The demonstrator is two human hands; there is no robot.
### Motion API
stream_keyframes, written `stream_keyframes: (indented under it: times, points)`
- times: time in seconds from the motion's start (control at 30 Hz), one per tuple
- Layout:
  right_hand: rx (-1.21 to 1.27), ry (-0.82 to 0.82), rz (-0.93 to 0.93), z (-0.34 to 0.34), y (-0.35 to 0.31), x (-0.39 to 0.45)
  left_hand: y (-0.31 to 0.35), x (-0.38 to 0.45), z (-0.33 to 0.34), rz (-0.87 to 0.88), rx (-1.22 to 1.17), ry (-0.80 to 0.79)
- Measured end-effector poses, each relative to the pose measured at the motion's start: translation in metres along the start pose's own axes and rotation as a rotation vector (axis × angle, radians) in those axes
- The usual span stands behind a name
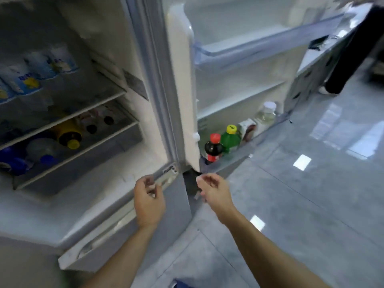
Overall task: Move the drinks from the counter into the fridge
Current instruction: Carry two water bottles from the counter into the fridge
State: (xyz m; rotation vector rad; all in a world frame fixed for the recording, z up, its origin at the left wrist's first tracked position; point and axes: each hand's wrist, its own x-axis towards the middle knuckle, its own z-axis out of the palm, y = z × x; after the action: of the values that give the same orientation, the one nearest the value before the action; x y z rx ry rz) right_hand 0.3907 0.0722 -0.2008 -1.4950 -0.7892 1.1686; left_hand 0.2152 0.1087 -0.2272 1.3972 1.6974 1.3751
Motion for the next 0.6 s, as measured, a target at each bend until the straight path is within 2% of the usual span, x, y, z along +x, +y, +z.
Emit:
stream_keyframes:
  times: [0.13, 0.23, 0.33, 0.43, 0.6]
  points:
    - [-0.024, 0.212, 0.159, -0.115, 0.063, -0.051, -0.021, -0.071, 0.033, -0.129, 0.061, -0.301]
    - [0.022, 0.388, 0.28, -0.19, 0.109, -0.095, -0.036, -0.116, 0.052, -0.389, 0.085, -0.572]
    - [0.089, 0.537, 0.415, -0.248, 0.153, -0.14, -0.056, -0.149, 0.066, -0.534, 0.156, -0.76]
    - [0.155, 0.641, 0.542, -0.284, 0.192, -0.175, -0.079, -0.171, 0.071, -0.575, 0.307, -0.881]
    - [0.254, 0.74, 0.693, -0.311, 0.228, -0.209, -0.127, -0.19, 0.054, -0.647, 0.642, -0.943]
